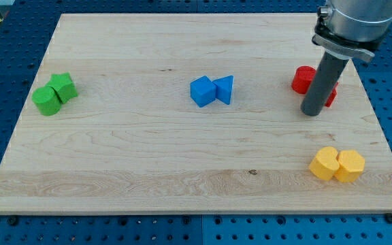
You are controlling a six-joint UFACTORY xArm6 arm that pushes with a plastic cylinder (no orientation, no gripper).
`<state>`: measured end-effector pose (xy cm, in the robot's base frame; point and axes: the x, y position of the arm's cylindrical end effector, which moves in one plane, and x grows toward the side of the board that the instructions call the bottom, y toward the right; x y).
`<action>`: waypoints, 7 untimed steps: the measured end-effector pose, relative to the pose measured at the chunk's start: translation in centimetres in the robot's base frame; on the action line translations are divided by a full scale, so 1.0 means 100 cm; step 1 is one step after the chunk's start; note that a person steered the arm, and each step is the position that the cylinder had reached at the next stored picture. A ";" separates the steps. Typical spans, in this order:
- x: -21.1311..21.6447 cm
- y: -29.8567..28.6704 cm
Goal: Move the red star closer to the blue triangle and blue cube
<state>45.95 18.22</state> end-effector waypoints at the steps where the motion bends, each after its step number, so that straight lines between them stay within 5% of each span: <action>1: 0.000 0.008; 4: -0.012 0.075; 7: -0.042 0.050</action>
<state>41.73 23.18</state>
